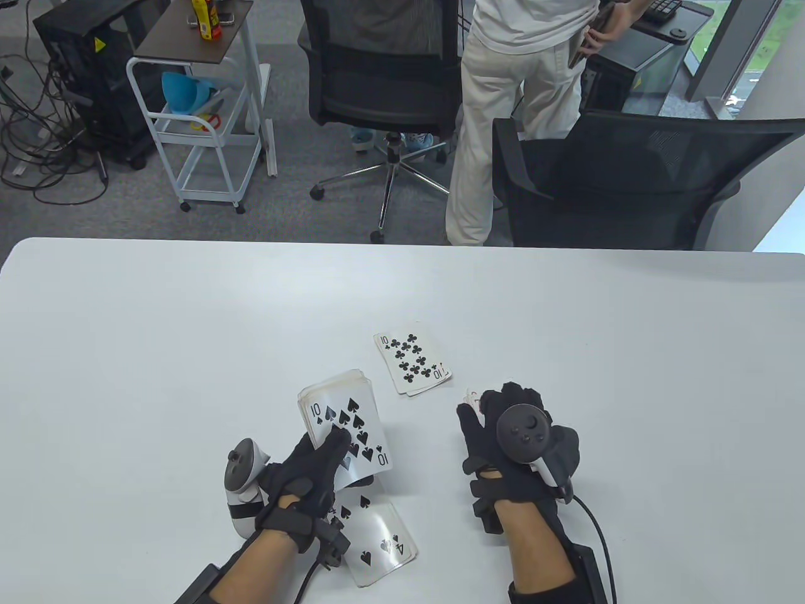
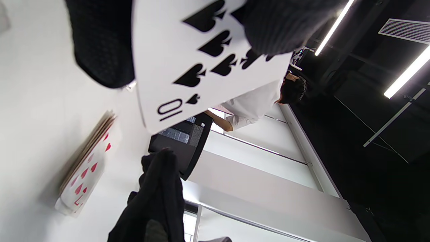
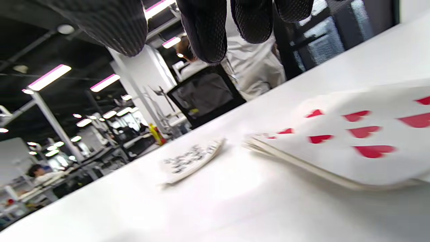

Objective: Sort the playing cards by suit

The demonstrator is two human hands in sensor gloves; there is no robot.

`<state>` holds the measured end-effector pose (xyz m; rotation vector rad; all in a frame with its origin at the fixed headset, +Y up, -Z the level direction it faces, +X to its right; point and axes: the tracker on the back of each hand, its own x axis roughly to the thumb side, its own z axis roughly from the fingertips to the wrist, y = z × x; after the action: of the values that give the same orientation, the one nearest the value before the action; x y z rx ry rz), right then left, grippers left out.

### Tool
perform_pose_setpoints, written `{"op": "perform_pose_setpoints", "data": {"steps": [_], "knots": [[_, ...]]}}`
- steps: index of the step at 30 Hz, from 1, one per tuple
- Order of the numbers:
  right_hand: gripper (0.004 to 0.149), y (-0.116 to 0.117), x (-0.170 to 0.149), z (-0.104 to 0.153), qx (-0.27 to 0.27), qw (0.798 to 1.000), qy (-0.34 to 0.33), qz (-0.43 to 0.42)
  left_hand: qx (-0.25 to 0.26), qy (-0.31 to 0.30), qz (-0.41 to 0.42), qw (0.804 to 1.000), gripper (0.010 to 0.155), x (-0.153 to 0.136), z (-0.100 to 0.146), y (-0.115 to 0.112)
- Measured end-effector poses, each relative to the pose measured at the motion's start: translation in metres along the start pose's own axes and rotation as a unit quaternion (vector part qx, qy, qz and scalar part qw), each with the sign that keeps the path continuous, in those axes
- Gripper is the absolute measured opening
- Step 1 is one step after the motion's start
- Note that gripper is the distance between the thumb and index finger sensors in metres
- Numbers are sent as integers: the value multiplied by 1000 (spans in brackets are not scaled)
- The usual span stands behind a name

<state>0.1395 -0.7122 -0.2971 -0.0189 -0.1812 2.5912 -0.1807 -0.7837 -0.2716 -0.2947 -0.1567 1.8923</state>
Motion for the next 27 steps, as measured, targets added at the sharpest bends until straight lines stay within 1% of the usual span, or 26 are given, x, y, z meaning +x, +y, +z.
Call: {"op": "perform_pose_setpoints", "data": {"steps": [4,6,8,9,12,15,18,20,24,27], "knots": [[59,0,16,7,-28,998,-48,-22,-2,0,0,1000,59,0,0,0],[58,2,25,11,-30,996,-78,-40,-3,1,0,1000,59,0,0,0],[58,6,34,14,-19,991,-113,-69,-8,4,-2,1000,59,0,-1,-2],[58,10,40,15,-1,986,-137,-92,-9,5,-3,1000,59,0,-1,-2],[59,21,54,21,33,976,-162,-142,-14,9,-11,1000,59,-1,-2,-3],[61,28,62,26,48,973,-181,-137,-14,10,-15,1000,59,-1,-1,-3],[63,34,69,29,59,974,-190,-110,-13,11,-12,1000,59,0,-1,-3],[63,37,71,31,56,974,-195,-102,-14,11,-9,1000,59,0,-1,-3],[63,39,75,35,24,976,-199,-85,-19,13,-4,1000,59,-1,-1,-4],[61,41,76,36,17,976,-198,-90,-23,15,1,1000,59,-2,-1,-6]]}}
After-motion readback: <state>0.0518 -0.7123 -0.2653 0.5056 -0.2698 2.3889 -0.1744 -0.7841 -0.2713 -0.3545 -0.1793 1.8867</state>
